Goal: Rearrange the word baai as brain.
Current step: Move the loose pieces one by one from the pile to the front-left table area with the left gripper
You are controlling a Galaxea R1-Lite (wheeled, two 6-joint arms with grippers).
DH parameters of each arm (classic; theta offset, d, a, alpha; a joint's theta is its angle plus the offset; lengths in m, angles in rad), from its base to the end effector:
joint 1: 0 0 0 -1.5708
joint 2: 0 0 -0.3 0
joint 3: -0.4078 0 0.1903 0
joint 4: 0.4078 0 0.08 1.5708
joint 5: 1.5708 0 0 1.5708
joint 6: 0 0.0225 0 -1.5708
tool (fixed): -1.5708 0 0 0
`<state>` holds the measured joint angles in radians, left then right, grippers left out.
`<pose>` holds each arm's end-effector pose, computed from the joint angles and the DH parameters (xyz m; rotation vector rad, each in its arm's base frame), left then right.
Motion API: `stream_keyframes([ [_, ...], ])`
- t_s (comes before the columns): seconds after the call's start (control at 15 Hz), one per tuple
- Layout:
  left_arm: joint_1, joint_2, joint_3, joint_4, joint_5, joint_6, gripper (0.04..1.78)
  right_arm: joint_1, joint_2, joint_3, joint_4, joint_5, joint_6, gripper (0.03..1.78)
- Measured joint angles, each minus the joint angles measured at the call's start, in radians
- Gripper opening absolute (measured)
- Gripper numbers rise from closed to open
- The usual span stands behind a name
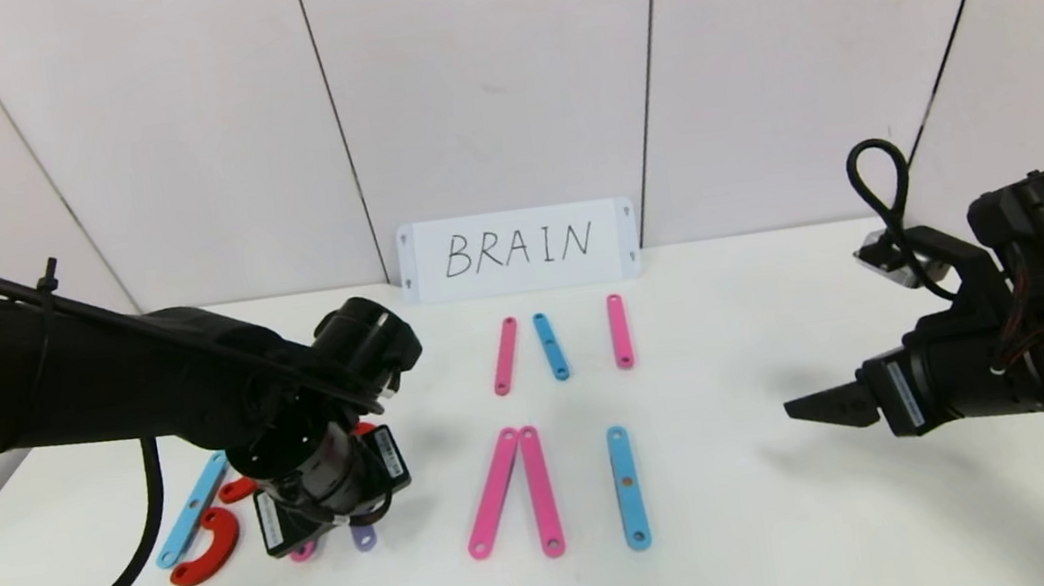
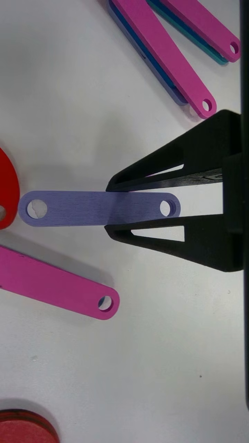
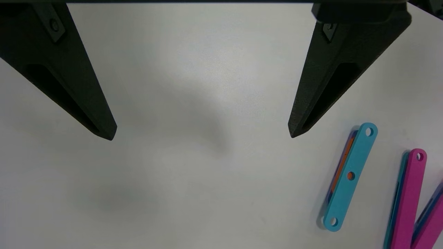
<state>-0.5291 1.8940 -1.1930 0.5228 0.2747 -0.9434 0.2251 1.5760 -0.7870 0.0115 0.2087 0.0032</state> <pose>0.2724 -0.1522 0.1339 -0.3587 1.1011 0.3139 0.2419 0.0602 0.1560 -0.0036 0.8072 0.4089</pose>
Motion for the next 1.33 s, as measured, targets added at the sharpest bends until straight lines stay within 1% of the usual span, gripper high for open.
stream_keyframes([
  [0.33, -0.004, -0.023, 0.028, -0.001, -0.001, -0.011, 0.27, 0.001, 0.003, 0.000, 0.000, 0.000, 0.000, 1.74],
  [0.6, -0.002, -0.022, 0.040, -0.029, -0.002, -0.014, 0.27, 0.000, 0.003, 0.000, 0.000, 0.000, 0.001, 1.74],
  [1.33, -0.001, 0.003, 0.048, -0.030, -0.002, -0.014, 0.27, 0.001, 0.009, 0.001, 0.001, 0.000, 0.000, 1.74],
])
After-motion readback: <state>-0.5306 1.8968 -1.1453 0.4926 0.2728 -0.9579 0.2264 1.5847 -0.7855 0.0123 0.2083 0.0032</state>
